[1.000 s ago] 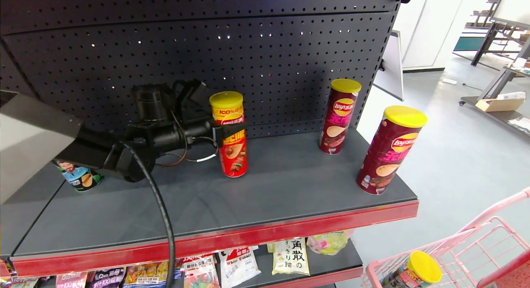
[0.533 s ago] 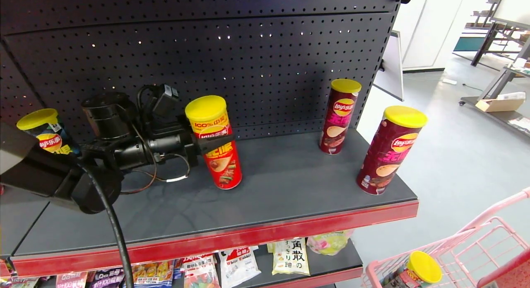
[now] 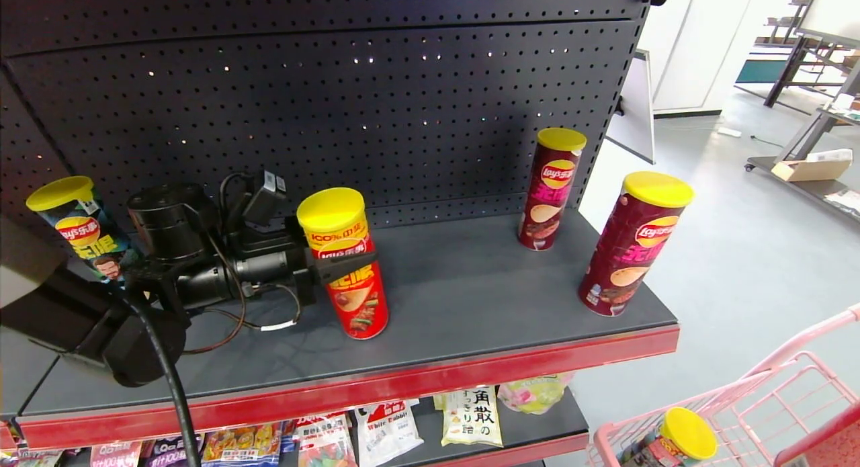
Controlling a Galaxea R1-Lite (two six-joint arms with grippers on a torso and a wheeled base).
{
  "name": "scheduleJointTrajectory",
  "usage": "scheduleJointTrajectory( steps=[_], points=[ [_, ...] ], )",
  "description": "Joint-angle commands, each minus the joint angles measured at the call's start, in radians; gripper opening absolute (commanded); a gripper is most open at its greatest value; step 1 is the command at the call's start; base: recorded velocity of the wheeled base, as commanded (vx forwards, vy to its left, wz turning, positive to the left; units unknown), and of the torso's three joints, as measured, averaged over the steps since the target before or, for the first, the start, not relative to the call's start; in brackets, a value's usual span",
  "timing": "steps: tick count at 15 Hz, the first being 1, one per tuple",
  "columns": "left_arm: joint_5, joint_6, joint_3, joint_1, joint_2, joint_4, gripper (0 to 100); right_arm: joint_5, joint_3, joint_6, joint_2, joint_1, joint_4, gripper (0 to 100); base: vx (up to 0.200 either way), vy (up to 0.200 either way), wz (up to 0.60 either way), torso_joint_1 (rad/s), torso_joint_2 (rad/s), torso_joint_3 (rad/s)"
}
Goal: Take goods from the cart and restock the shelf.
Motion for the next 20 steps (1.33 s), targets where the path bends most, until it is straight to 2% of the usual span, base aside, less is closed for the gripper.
scheduleJointTrajectory(
  steps=[1,4,10,11,12,13,20],
  points=[
    [-0.018,-0.001,0.009,-0.002,0.008,-0.004,0,0.000,0.000,0.000,0.000,0.000,0.000,0,0.000,0.000,0.00,0.000,0.00,0.000],
    [-0.021,-0.009,0.030,-0.033,0.002,-0.004,0,0.000,0.001,0.000,0.000,0.000,0.002,0,0.000,0.000,0.00,0.000,0.00,0.000],
    [-0.021,-0.013,0.073,-0.036,-0.011,-0.010,0,0.000,0.004,0.000,0.000,0.000,0.003,0,0.000,0.000,0.00,0.000,0.00,0.000],
    [-0.022,-0.029,0.075,-0.036,-0.018,-0.010,0,0.000,0.006,0.000,0.000,0.000,0.003,0,0.000,0.000,0.00,0.000,0.00,0.000],
    [-0.019,-0.061,0.072,-0.039,-0.032,-0.010,0,0.000,0.004,0.000,0.000,0.000,0.002,0,0.000,0.000,0.00,0.000,0.00,0.000],
    [-0.019,-0.072,0.075,-0.044,-0.038,-0.010,0,0.000,0.004,0.000,0.000,0.000,0.002,0,0.000,0.000,0.00,0.000,0.00,0.000],
    [-0.021,-0.065,0.104,-0.044,-0.029,-0.029,0,0.000,0.003,0.000,0.000,0.000,0.003,0,0.000,0.000,0.00,0.000,0.00,0.000]
  ],
)
